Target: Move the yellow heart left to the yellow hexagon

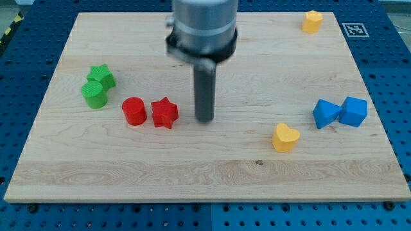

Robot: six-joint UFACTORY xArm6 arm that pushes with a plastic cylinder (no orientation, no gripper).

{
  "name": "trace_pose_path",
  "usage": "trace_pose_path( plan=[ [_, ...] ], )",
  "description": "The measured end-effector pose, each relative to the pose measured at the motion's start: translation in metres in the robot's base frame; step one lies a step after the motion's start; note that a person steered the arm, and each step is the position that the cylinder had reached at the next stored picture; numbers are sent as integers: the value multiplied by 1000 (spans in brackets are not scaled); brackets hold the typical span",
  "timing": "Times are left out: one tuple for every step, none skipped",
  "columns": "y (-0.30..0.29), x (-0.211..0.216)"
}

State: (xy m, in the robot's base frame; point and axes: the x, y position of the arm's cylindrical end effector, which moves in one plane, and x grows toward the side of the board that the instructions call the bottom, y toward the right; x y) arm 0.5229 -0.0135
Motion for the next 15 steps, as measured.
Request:
trace_pose_path(
  plan=[
    [10,67],
    [61,75],
    [121,70],
    [167,45],
    [166,15],
    [139,-21],
    [140,-8],
    [142,29],
    [97,32],
    [63,-25],
    [61,-85],
    [57,-44],
    [52,11],
    [73,25],
    [105,-14]
  ],
)
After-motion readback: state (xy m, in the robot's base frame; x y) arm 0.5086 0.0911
